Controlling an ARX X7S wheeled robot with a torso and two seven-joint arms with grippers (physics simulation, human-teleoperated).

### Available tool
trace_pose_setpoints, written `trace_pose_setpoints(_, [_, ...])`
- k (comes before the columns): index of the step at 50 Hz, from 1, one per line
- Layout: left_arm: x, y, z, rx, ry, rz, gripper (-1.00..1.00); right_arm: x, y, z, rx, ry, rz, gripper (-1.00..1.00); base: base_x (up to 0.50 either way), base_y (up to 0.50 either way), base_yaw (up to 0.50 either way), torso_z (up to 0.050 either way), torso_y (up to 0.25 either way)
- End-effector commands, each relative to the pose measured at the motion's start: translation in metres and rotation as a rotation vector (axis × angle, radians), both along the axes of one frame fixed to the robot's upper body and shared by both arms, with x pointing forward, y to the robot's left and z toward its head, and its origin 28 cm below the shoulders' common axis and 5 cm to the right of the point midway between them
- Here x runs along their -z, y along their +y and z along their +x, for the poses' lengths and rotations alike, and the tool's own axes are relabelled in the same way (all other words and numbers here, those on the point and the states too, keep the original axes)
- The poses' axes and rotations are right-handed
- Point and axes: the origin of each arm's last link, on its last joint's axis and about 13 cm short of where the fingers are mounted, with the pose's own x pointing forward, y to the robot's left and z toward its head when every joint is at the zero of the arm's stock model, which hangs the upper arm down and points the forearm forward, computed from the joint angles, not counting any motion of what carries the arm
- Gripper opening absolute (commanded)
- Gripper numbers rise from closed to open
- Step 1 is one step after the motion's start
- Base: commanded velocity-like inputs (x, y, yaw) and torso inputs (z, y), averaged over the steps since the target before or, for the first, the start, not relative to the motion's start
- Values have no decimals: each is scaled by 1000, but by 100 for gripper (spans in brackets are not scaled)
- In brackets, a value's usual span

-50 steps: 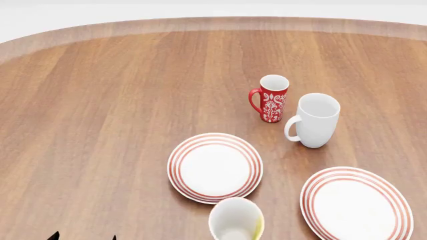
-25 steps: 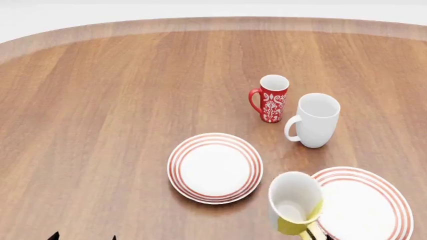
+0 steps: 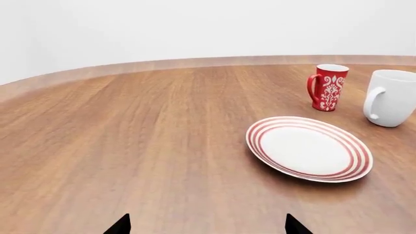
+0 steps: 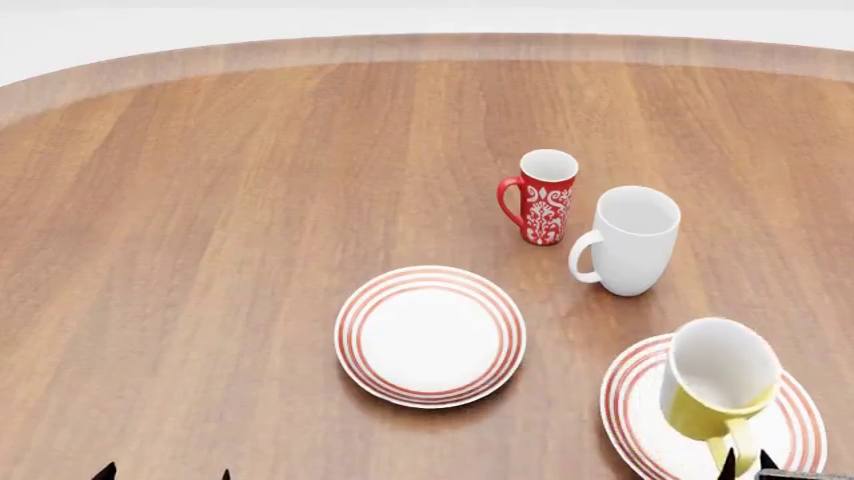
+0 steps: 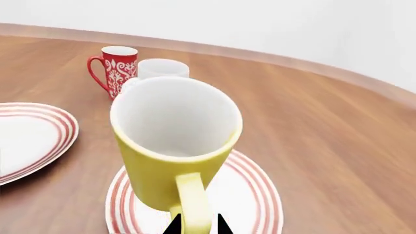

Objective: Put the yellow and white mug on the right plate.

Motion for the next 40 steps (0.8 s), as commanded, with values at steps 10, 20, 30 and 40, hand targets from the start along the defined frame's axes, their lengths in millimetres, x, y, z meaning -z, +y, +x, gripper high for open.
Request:
trace_pose_setpoints(10, [-2, -1, 1, -7, -34, -2, 100, -13, 6, 12, 92, 9, 26, -100, 0, 0, 0, 0, 1])
trace_pose_setpoints(20, [-2, -1, 1, -3, -31, -3, 100, -13, 6, 18, 106, 24, 24, -100, 0, 0, 0, 0, 0])
trace_pose_setpoints(30, [-1, -1, 1, 0, -27, -4, 100, -16, 7, 29, 117, 41, 10, -100, 0, 0, 0, 0, 0])
trace_pose_setpoints(40, [-2, -1, 0, 0, -28, -5, 100, -15, 7, 46, 131, 68, 9, -100, 0, 0, 0, 0, 1])
